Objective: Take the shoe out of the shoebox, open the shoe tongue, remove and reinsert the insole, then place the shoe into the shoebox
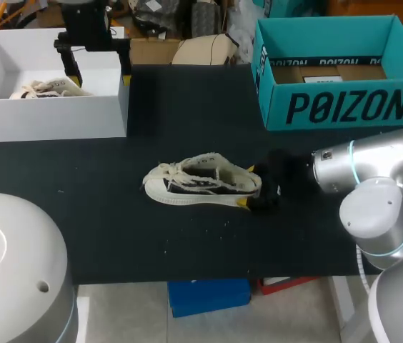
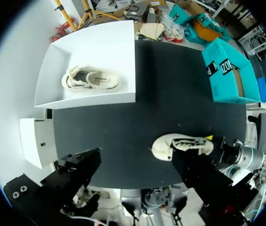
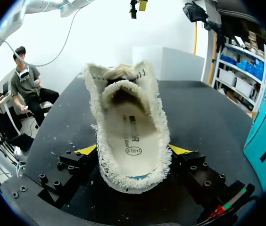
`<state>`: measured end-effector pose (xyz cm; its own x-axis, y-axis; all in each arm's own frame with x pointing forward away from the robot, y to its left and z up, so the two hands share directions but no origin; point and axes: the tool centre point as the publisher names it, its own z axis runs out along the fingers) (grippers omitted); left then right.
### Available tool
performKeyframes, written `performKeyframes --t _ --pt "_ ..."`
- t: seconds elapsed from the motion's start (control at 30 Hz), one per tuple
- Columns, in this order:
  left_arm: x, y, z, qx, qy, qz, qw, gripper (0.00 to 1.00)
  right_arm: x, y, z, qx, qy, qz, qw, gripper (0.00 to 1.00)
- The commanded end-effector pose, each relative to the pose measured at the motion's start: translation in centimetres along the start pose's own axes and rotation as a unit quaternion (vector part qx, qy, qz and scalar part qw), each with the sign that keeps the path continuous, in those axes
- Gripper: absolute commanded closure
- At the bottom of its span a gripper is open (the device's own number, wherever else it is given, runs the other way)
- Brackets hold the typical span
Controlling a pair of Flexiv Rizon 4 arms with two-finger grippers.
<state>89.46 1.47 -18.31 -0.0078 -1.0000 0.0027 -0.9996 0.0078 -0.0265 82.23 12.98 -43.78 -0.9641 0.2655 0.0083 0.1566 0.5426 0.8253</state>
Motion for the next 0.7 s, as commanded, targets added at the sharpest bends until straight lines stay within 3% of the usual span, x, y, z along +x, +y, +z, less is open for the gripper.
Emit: performKeyframes --t 0.03,0.3,0.7 --pt "2.5 2.8 0.8 0.029 -0.008 0.008 1.000 0.00 0.0 -0.2 0.2 0.000 -0.001 0.000 1.000 1.00" --pt "5.9 6.4 2.3 0.002 -0.003 0.046 0.999 0.00 0.0 -0.2 0.2 0.000 -0.001 0.000 1.000 1.00" --pt "6.0 6.4 2.5 -0.003 -0.002 0.051 0.999 0.00 0.0 -0.2 0.2 0.000 -0.001 0.000 1.000 1.00"
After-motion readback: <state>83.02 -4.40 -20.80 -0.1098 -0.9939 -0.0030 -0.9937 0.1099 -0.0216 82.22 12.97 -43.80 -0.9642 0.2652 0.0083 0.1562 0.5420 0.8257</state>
